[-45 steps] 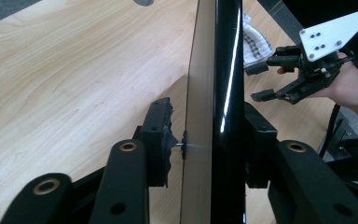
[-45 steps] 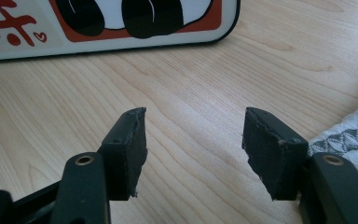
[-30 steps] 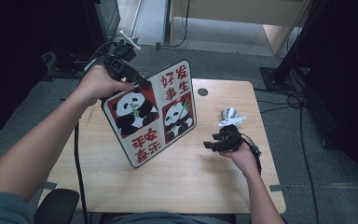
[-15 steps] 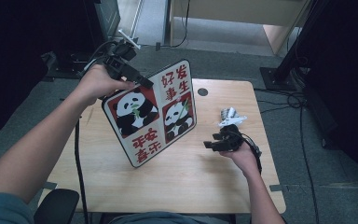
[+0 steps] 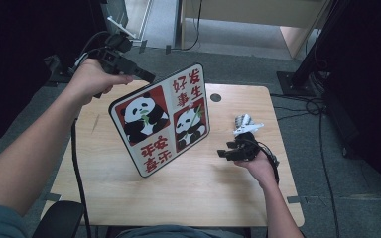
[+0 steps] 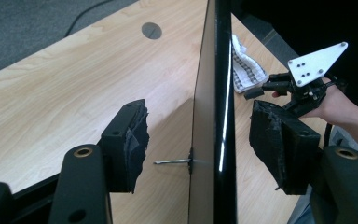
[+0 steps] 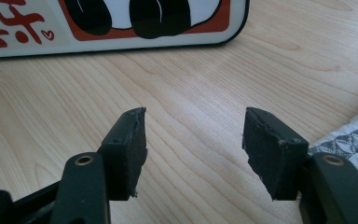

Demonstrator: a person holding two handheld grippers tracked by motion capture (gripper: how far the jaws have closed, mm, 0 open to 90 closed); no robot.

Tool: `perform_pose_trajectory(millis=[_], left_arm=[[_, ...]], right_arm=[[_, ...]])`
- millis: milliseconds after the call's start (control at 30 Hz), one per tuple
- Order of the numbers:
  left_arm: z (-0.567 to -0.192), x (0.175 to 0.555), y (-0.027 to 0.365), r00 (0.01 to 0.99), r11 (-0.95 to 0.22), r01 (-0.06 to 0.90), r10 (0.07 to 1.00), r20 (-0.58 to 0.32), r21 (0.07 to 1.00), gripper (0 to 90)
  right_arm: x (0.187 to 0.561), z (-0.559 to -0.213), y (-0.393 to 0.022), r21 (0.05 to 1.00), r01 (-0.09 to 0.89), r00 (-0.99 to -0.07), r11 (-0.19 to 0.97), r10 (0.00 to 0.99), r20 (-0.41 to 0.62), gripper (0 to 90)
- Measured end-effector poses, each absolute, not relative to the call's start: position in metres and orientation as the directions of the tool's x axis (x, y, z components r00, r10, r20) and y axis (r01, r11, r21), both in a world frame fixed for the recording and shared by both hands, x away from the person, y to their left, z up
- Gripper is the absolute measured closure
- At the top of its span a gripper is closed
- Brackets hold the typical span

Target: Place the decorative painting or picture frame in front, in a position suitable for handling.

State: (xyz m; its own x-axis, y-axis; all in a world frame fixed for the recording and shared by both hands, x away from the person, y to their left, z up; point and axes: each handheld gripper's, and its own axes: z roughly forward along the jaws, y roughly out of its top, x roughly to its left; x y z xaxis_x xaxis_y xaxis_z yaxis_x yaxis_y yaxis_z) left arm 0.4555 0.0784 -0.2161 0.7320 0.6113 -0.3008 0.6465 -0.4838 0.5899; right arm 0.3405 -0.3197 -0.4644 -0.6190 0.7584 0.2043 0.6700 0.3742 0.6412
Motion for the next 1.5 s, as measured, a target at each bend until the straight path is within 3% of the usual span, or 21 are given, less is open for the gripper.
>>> perform_pose_trajectory(millis=[567, 1500], left_arm=[[-0.253, 0.448, 0.133, 0.7, -0.421, 0.666, 0.637, -0.322, 0.616, 37.7], [-0.328, 0.4, 0.177, 0.663, -0.376, 0.7, 0.658, -0.357, 0.607, 38.7]], right_arm=[[0.342, -0.453, -0.33, 0.67, 0.661, -0.601, 0.337, 0.773, 0.204, 40.8], [0.373, -0.446, -0.359, 0.679, 0.673, -0.537, 0.295, 0.825, 0.174, 40.9]])
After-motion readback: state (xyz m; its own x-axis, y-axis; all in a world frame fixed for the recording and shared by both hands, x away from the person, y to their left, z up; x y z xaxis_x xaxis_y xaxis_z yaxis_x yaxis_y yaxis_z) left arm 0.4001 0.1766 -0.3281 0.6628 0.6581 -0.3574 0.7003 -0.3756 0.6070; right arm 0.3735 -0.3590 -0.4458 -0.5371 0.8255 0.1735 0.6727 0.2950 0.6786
